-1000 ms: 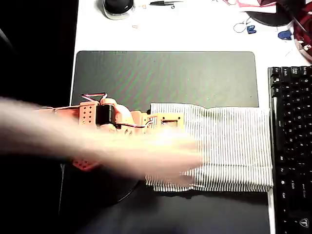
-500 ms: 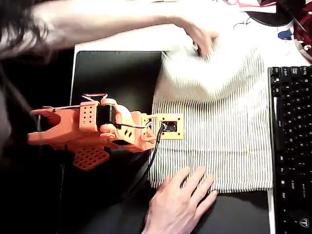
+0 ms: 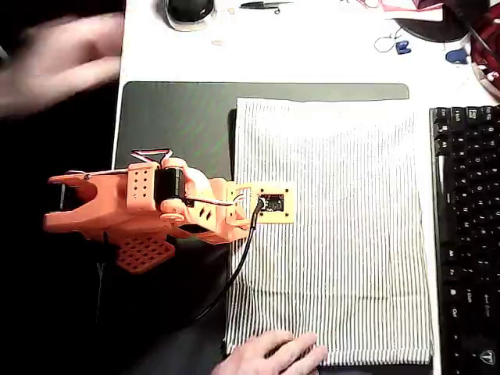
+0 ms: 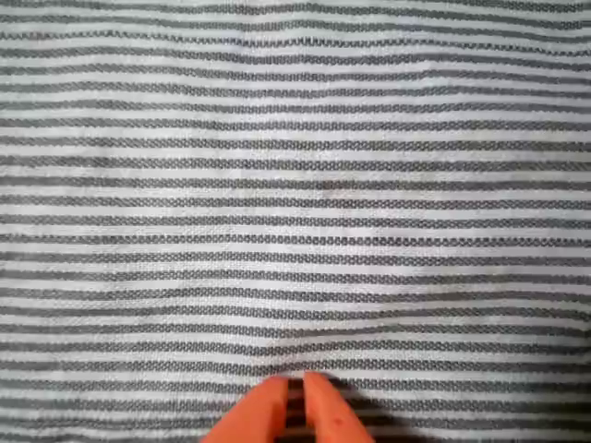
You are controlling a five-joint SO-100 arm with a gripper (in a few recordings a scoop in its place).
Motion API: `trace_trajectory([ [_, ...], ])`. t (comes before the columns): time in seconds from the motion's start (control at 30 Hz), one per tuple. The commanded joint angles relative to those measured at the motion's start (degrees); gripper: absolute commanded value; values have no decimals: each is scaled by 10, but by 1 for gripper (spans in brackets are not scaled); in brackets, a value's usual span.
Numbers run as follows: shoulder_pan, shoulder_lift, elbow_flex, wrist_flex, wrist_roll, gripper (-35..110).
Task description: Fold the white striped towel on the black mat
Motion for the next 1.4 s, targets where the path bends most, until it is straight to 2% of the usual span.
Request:
trace_trajectory([
  [0.0, 3, 4, 10, -2, 4, 2],
  [1.37, -26, -25, -1, -25, 17, 0],
])
